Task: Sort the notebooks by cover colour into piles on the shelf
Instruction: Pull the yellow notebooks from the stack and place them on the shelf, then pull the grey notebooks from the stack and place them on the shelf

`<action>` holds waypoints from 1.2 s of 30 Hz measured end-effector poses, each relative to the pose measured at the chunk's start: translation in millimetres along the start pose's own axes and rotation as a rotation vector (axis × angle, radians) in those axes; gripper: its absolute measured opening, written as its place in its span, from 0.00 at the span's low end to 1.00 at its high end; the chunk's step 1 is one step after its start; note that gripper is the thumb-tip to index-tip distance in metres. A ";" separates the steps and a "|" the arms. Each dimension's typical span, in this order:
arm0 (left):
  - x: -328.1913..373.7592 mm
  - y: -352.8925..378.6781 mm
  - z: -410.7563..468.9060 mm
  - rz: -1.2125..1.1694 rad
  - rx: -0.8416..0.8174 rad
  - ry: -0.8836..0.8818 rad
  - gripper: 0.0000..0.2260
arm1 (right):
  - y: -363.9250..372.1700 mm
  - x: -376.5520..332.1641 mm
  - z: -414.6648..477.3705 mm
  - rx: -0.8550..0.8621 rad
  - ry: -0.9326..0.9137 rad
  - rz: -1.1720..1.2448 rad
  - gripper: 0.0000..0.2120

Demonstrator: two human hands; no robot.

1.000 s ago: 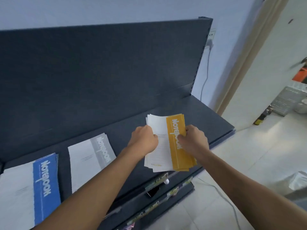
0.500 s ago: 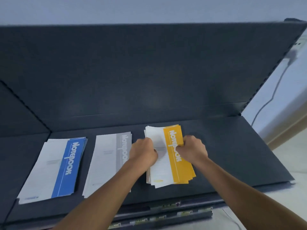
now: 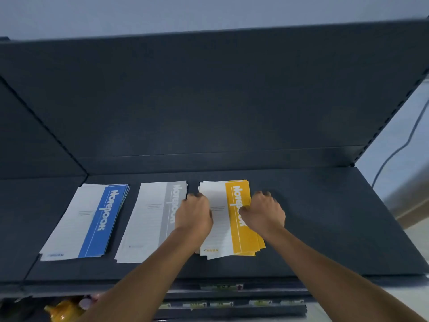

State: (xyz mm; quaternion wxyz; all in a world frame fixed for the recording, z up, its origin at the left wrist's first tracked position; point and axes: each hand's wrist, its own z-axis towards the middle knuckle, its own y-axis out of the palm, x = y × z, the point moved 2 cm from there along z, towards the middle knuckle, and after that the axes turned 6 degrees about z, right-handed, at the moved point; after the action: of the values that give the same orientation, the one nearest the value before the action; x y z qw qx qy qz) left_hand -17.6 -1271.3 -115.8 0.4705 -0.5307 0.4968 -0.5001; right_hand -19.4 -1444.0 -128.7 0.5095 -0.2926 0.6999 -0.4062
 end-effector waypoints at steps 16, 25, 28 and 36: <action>-100.8 -55.0 -15.3 -0.167 0.137 -0.080 0.13 | 16.5 -132.4 -20.5 -0.017 -0.598 0.024 0.10; -282.0 -93.3 -79.6 -0.222 0.185 -0.380 0.12 | 77.0 -297.1 -94.4 -0.230 -0.940 -0.022 0.08; -355.5 -110.0 -103.3 -0.229 0.224 -0.444 0.10 | 105.6 -357.3 -127.5 -0.259 -1.026 -0.026 0.07; -538.5 -130.1 -164.4 -0.205 0.264 -0.534 0.11 | 195.2 -509.6 -214.5 -0.284 -1.143 -0.033 0.06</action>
State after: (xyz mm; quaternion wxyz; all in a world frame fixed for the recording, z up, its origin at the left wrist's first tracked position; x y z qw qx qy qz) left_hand -177.7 -726.1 -10.9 0.5964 -0.6249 0.2302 -0.4482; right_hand -64.7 -869.0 -23.2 0.7551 -0.5415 0.3573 -0.0943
